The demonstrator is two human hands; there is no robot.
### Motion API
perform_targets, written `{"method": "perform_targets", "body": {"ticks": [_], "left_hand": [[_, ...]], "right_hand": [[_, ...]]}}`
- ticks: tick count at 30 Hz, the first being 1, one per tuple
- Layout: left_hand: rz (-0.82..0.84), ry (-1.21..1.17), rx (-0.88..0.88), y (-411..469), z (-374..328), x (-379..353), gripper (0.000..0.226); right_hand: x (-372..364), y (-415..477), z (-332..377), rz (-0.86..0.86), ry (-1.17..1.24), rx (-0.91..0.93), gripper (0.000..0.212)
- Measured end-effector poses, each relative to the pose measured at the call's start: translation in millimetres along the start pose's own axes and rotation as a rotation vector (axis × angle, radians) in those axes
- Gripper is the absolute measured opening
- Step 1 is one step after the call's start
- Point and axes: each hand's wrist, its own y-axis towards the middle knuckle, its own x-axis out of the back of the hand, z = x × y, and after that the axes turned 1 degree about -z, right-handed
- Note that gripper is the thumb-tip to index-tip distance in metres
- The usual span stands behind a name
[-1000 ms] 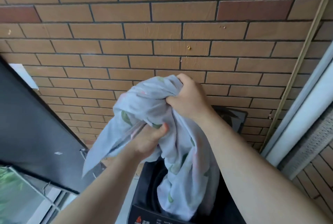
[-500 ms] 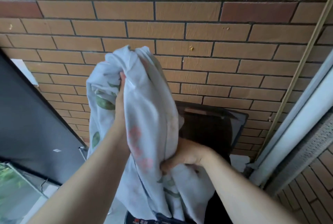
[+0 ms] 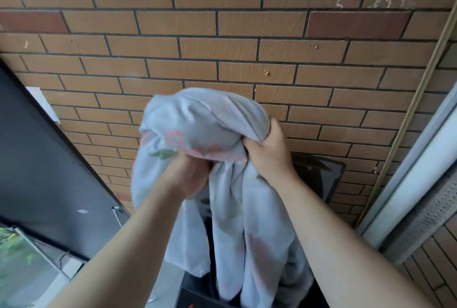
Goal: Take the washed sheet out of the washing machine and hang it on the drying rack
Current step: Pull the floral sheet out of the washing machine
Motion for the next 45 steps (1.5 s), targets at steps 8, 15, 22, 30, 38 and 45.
{"method": "perform_targets", "body": {"ticks": [8,15,22,30,38,45], "left_hand": [[0.240,0.051,-0.158,9,0,5,0.060],[0.084,-0.480,-0.200,17,-31,28,0.082],[-0.195,-0.310,-0.070,12,3,11,0.034],[0.115,0.091,-0.155,-46,21,-35,0.045],[-0.126,-0.205,-0.121,-37,-43,-34,0.047],[-0.252,-0.201,-0.217,-51,-69,-39,0.029]], "right_hand": [[19,22,14,0.081,-0.185,0.275,0.020],[36,35,21,-0.020,-0.263,0.429,0.018],[27,35,11,-0.071,-0.225,0.495,0.019],[12,30,37,-0.052,-0.330,0.591,0.029],[6,-3,54,0.523,0.053,0.347,0.067],[10,-42,-16,1.039,-0.014,-0.123,0.106]]}}
